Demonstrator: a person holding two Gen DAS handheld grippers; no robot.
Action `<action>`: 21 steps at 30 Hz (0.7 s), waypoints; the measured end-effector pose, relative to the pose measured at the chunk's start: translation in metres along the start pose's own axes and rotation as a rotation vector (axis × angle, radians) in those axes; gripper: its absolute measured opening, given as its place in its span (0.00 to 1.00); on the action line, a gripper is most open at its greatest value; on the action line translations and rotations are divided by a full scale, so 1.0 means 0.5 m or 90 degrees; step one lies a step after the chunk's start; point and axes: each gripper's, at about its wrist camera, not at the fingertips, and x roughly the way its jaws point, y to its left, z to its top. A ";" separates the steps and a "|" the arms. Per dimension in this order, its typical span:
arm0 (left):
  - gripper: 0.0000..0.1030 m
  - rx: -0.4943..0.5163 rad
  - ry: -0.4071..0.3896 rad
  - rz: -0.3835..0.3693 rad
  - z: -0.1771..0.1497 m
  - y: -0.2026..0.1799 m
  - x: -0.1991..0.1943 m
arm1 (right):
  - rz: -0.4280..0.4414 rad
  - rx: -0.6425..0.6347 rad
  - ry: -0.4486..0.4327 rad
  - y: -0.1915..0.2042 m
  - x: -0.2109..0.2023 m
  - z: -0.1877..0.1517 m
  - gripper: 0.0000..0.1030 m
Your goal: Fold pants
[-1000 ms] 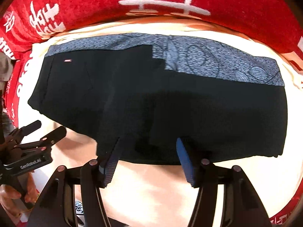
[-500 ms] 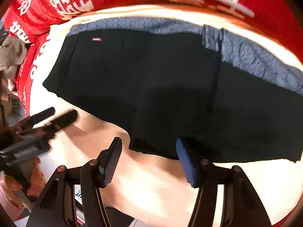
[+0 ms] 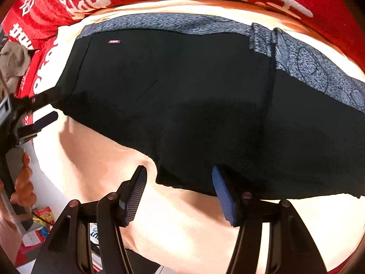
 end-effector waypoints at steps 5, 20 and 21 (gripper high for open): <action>0.99 -0.049 -0.006 -0.061 0.007 0.025 0.009 | -0.007 -0.008 0.010 0.008 0.012 0.002 0.62; 0.99 -0.140 -0.093 -0.162 0.005 0.072 0.035 | -0.027 -0.020 0.010 0.011 0.022 -0.014 0.65; 0.99 -0.138 -0.098 -0.160 0.003 0.066 0.033 | -0.029 -0.023 0.011 0.014 0.021 -0.016 0.65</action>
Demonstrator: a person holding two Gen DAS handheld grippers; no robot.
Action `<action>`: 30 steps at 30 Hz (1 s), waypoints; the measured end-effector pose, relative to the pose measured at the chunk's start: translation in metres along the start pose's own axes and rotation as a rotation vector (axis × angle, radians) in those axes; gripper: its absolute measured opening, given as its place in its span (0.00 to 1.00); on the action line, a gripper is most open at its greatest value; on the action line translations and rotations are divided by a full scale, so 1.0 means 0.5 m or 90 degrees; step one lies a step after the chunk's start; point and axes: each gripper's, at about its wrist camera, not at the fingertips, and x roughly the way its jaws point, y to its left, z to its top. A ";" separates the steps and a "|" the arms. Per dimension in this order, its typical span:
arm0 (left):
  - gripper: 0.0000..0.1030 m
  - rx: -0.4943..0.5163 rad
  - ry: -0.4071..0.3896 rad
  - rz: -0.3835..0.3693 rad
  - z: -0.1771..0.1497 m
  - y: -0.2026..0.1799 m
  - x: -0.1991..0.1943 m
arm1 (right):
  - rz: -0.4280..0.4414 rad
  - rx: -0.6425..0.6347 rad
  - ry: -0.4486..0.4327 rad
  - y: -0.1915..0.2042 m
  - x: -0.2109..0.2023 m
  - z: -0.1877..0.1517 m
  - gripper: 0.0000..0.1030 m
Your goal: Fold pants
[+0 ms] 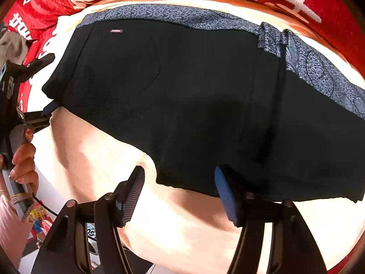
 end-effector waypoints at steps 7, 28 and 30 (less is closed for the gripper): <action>0.99 0.095 -0.018 -0.031 0.009 -0.065 0.000 | -0.009 -0.012 -0.001 0.031 0.013 -0.009 0.65; 0.40 0.531 -0.099 0.418 -0.112 -0.250 0.101 | 0.137 0.059 -0.084 0.026 -0.157 0.135 0.69; 0.40 0.569 -0.100 0.425 -0.124 -0.253 0.102 | 0.153 0.051 -0.084 0.041 -0.161 0.174 0.70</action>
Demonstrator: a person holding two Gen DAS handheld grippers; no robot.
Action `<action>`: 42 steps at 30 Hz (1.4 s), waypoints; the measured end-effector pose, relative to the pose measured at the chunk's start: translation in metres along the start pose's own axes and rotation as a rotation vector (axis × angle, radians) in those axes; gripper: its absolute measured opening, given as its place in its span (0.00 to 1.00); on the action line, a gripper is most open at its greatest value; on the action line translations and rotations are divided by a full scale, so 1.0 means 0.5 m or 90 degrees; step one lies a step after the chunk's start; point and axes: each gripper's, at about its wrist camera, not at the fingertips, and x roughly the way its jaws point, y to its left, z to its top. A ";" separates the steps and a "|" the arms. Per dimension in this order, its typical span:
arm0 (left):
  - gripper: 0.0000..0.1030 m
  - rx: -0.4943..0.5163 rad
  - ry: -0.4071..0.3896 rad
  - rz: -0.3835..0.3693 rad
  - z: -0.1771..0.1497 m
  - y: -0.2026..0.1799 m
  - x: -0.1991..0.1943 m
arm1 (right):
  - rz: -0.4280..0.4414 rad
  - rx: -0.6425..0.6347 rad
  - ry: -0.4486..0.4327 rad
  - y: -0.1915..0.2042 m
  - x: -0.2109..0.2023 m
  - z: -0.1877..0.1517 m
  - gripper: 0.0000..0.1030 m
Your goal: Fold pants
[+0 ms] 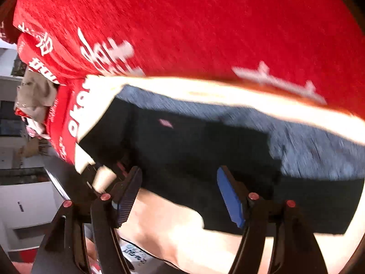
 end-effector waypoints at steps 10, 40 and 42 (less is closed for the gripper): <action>0.40 0.107 -0.033 0.018 -0.005 -0.029 -0.011 | 0.038 -0.159 0.154 0.213 0.132 0.143 0.73; 0.40 0.189 -0.156 -0.077 0.067 -0.183 -0.270 | 0.188 -0.143 0.132 0.135 0.019 0.097 0.18; 0.40 0.204 -0.164 -0.096 0.073 -0.221 -0.301 | 0.216 -0.126 0.098 0.090 -0.035 0.078 0.18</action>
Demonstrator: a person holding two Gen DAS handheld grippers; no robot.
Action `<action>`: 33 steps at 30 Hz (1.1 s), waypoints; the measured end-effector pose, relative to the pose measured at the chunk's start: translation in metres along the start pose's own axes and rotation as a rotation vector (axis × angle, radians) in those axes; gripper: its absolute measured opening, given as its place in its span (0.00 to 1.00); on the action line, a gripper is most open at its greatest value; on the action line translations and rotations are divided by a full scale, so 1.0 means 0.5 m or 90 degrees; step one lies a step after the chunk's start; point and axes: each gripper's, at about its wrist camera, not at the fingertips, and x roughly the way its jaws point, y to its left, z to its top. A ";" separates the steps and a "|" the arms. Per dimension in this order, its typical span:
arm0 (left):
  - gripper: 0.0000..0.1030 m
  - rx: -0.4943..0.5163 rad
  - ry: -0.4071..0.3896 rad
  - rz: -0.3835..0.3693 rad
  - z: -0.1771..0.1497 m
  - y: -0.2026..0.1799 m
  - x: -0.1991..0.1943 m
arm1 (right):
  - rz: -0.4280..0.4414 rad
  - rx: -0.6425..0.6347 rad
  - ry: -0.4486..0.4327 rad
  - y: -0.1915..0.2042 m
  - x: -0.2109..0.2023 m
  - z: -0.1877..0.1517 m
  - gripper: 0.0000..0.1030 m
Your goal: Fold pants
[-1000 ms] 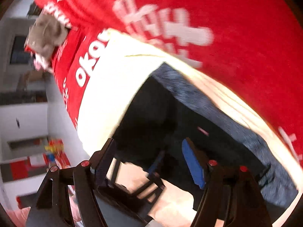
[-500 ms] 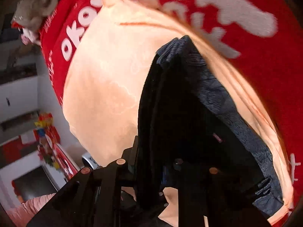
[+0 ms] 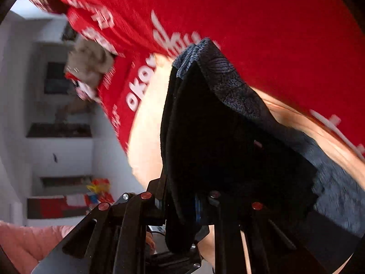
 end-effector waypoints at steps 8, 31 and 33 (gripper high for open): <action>0.40 0.100 -0.033 -0.071 0.088 -0.230 -0.050 | 0.068 0.068 -0.154 -0.152 -0.230 -0.196 0.18; 0.77 0.305 0.082 -0.158 0.008 -0.532 0.114 | 0.126 0.312 -0.251 -0.589 -0.221 -0.448 0.23; 0.77 0.307 0.085 -0.163 0.006 -0.508 0.096 | 0.125 0.329 -0.249 -0.586 -0.227 -0.451 0.26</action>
